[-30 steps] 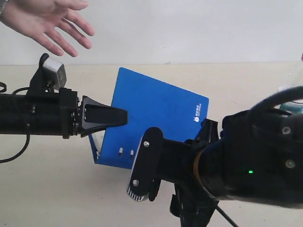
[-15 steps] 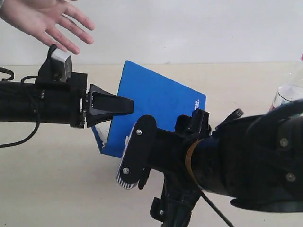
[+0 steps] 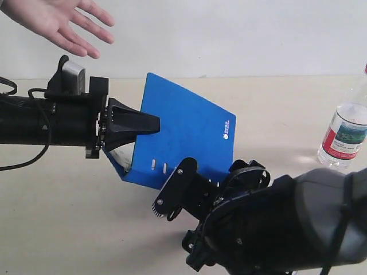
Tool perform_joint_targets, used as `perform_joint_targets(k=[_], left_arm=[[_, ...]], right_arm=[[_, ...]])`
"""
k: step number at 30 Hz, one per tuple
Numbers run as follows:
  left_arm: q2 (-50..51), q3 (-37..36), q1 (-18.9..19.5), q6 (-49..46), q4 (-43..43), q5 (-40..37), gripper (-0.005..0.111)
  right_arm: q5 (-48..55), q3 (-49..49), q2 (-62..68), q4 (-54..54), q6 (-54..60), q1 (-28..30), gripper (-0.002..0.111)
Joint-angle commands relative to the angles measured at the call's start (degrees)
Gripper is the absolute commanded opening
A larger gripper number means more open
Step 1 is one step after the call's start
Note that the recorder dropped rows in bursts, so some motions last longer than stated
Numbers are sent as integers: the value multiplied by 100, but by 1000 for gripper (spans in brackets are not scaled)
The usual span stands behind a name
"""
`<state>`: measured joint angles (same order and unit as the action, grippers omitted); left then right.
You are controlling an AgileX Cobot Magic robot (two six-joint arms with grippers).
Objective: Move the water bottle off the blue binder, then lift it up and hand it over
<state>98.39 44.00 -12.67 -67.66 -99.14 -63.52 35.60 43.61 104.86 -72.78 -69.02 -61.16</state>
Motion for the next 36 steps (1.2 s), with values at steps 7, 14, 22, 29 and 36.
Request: perform_joint_targets(k=[7, 14, 22, 29, 36], left_arm=[[-88, 38, -74, 378, -81, -644, 4], [-88, 38, -139, 682, -81, -644, 4], [-88, 38, -793, 682, -81, -644, 4], [-98, 38, -793, 682, -81, -644, 4], [-110, 38, -793, 898, -81, -644, 4]], right_arm=[[-159, -14, 217, -1080, -1334, 4, 97], [812, 248, 250, -2717, -3085, 4, 97], [1895, 571, -159, -2717, -2488, -142, 61], [2610, 571, -455, -2120, -1606, -682, 61], [1989, 571, -414, -2360, -1736, -739, 61]])
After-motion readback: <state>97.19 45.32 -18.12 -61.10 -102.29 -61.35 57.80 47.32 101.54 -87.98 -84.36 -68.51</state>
